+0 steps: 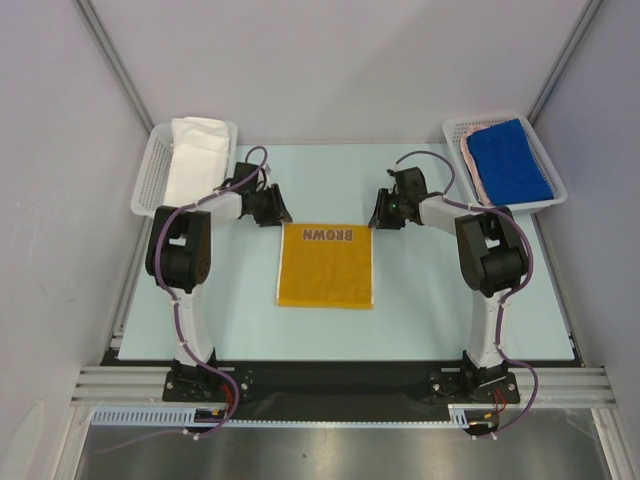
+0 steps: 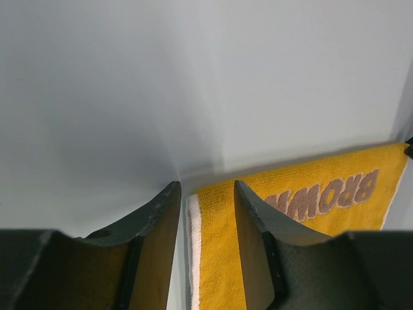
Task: Fold and stack the towels
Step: Fold the towel
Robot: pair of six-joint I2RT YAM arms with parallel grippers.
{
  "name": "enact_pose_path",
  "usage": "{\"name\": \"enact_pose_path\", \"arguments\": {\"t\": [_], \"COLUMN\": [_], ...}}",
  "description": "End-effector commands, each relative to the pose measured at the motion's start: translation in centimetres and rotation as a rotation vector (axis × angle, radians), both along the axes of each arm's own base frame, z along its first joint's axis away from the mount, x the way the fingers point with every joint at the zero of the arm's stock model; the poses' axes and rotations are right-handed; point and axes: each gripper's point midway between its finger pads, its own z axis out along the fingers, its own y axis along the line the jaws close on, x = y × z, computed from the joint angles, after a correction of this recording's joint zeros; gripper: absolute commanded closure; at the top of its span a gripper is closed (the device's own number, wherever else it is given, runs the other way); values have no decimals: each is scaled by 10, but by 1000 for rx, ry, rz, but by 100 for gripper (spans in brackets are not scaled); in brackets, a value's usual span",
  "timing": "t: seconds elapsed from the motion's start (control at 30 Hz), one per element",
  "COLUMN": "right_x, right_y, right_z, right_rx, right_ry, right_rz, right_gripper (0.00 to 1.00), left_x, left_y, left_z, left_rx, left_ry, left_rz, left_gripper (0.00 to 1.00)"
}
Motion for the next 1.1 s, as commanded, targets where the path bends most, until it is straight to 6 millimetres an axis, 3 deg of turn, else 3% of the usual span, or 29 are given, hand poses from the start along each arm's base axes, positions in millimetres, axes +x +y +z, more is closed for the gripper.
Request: {"name": "enact_pose_path", "arguments": {"t": [0.0, 0.33, 0.53, 0.73, 1.07], "right_x": [3, 1, 2, 6, 10], "right_y": [2, 5, 6, 6, 5], "right_z": [-6, -5, -3, 2, 27], "right_rx": [-31, -26, -25, -25, -11], "right_ry": [-2, -6, -12, -20, -104], "right_rz": [18, 36, 36, 27, -12], "right_gripper": [66, 66, 78, 91, 97], "left_x": [-21, -22, -18, -12, -8], "left_y": [1, 3, -2, -6, -10], "left_z": [-27, -24, -16, -8, 19], "left_rx": [41, 52, 29, 0, -78], "left_ry": [90, 92, 78, 51, -83], "left_rz": [-21, -27, -38, -25, 38], "left_gripper": [55, 67, 83, 88, 98]}}
